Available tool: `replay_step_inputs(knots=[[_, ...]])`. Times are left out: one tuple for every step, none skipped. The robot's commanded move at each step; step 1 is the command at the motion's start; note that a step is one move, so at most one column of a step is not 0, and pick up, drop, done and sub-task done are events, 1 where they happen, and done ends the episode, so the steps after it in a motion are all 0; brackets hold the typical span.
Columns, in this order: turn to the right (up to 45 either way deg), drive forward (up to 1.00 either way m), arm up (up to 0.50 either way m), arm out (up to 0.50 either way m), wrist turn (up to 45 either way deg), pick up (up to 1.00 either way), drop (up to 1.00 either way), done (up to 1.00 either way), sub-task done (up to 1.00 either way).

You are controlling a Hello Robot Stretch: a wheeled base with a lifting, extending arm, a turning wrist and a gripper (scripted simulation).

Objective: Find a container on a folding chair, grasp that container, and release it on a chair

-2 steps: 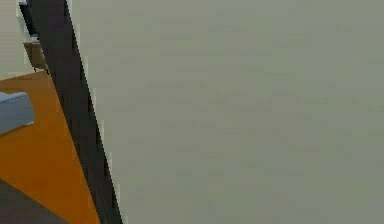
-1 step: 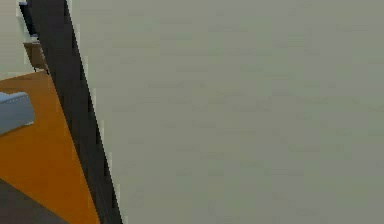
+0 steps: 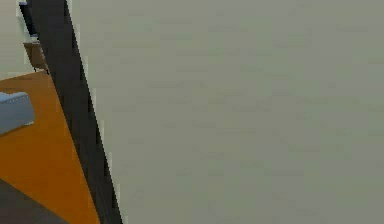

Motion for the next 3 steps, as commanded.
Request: replay_step_inputs(knots=[[0.0,0.00,0.10,0.00,0.0,0.00,0.00,0.00,0.00],[0.0,0.00,0.50,0.00,0.0,0.00,0.00,0.00,0.00],[0.0,0.00,0.12,0.00,0.0,0.00,0.00,0.00,0.00]])
